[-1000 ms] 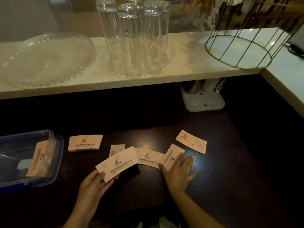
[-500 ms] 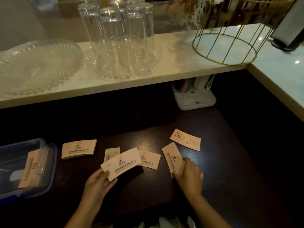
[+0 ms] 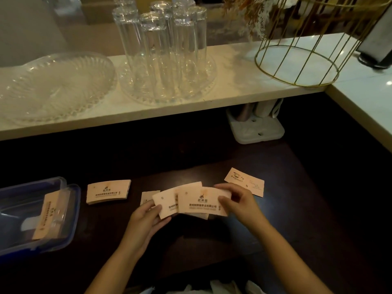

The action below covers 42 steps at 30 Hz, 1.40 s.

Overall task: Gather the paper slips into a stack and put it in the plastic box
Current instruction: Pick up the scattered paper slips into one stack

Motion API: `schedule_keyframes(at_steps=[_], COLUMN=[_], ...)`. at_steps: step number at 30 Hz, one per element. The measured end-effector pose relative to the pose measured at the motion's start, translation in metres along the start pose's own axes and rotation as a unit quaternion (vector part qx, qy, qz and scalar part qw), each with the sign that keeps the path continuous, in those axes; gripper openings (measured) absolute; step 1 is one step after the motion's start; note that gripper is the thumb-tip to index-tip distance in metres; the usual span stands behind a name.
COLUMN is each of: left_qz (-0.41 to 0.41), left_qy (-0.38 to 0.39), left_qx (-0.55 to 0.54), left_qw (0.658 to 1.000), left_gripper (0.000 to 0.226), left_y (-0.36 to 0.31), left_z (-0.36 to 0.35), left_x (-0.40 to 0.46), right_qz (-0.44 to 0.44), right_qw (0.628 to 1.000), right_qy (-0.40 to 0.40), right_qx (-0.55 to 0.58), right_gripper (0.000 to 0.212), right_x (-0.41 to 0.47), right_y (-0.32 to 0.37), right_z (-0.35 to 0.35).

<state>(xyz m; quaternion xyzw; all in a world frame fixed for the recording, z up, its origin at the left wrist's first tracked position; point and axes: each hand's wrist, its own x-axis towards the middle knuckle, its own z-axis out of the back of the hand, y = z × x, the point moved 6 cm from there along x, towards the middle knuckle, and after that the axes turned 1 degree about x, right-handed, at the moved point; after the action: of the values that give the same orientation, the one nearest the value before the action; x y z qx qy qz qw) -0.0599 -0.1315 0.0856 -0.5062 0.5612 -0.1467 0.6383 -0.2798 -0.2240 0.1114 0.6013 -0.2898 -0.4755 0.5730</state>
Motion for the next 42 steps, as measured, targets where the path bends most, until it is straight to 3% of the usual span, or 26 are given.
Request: schedule_keyframes(at_steps=[3, 6, 11, 15, 20, 23, 25, 28, 31, 34, 36, 39, 42], left_qz=[-0.022, -0.040, -0.033, -0.034, -0.027, -0.025, -0.023, -0.026, -0.028, -0.026, -0.025, -0.025, -0.027], left_qy=[0.023, 0.012, -0.028, -0.051, -0.072, -0.073, -0.072, -0.071, -0.076, -0.078, -0.077, -0.074, -0.063], left_qx=[0.024, 0.061, 0.013, -0.023, -0.061, -0.072, -0.077, -0.075, -0.071, -0.080, -0.083, -0.082, -0.077], left_qw=[0.999, 0.997, 0.999, 0.998, 0.995, 0.994, 0.994, 0.994, 0.994, 0.993, 0.993, 0.994, 0.995], left_gripper=[0.017, 0.019, 0.020, 0.022, 0.023, 0.023, 0.022, 0.020, 0.020, 0.018, 0.019, 0.019, 0.020], left_y=[-0.004, -0.003, 0.005, 0.005, 0.006, 0.007, 0.008, 0.007, 0.005, 0.004, 0.004, 0.005, 0.004], left_z=[-0.010, -0.013, 0.000, 0.013, 0.020, 0.022, 0.022, 0.022, 0.022, 0.021, 0.021, 0.021, 0.020], left_x=[-0.003, -0.004, -0.002, 0.000, 0.001, 0.003, 0.004, 0.005, 0.006, 0.006, 0.006, 0.006, 0.005], right_qz=[0.016, 0.002, -0.008, 0.023, -0.033, -0.005, 0.021, 0.028, 0.071, 0.042, 0.008, 0.012, 0.023], right_qw=[0.995, 0.995, 0.989, 0.913, 0.833, 0.808, 0.772, 0.728, 0.775, 0.885, 0.942, 0.994, 0.999], right_qy=[0.004, 0.006, -0.052, -0.181, -0.067, -0.042, -0.021, 0.041, 0.007, -0.122, -0.157, -0.074, 0.018], right_qx=[-0.095, -0.098, -0.141, -0.364, -0.548, -0.588, -0.635, -0.684, -0.628, -0.447, -0.295, -0.083, -0.034], right_gripper=[0.038, 0.034, 0.032, 0.044, 0.059, 0.050, 0.045, 0.051, 0.042, 0.015, 0.017, 0.028, 0.024], right_x=[0.007, 0.010, 0.021, 0.041, 0.054, 0.055, 0.053, 0.049, 0.047, 0.047, 0.046, 0.040, 0.033], right_y=[-0.001, -0.009, -0.027, -0.050, -0.078, -0.076, -0.075, -0.080, -0.072, -0.047, -0.033, -0.002, 0.021], right_z=[-0.015, -0.027, -0.006, 0.066, 0.105, 0.104, 0.098, 0.090, 0.087, 0.090, 0.083, 0.050, 0.018])
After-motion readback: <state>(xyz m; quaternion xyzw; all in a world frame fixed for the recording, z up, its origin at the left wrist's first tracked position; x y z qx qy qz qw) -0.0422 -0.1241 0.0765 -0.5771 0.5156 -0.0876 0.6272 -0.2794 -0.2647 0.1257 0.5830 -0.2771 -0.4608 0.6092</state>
